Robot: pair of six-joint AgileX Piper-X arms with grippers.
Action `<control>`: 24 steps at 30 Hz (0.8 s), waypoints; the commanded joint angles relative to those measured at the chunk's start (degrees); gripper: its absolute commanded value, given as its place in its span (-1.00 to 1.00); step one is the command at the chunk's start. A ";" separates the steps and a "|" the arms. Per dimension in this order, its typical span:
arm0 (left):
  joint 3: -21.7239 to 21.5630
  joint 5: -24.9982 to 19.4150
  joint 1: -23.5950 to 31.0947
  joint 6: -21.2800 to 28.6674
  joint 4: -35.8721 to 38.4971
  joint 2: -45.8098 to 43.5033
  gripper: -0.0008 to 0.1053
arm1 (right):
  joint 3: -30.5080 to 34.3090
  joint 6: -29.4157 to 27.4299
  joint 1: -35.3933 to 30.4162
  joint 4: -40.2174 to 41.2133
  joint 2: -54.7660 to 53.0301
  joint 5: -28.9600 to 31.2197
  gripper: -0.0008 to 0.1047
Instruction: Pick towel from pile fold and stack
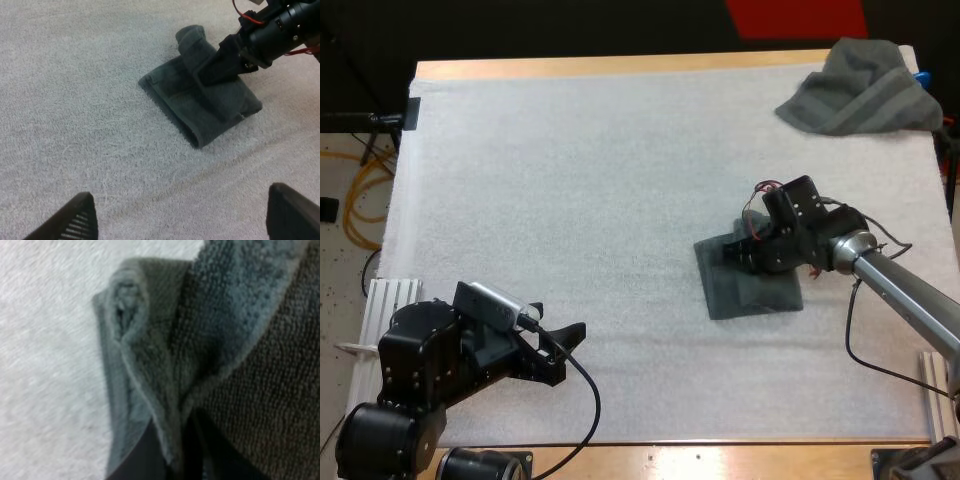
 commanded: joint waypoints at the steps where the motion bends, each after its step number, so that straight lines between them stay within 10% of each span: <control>1: -0.23 -0.09 -0.08 -0.22 0.02 0.05 0.29 | -0.69 -0.11 0.08 0.17 -0.26 -2.05 -0.91; 11: -0.23 -0.09 -0.08 -0.22 0.02 0.05 0.29 | -0.69 -5.69 0.08 3.03 -0.46 -10.36 0.33; 24: 1.81 -0.09 -0.08 -0.22 -0.16 0.05 0.29 | -0.14 -3.69 5.30 3.17 -0.24 -17.63 0.31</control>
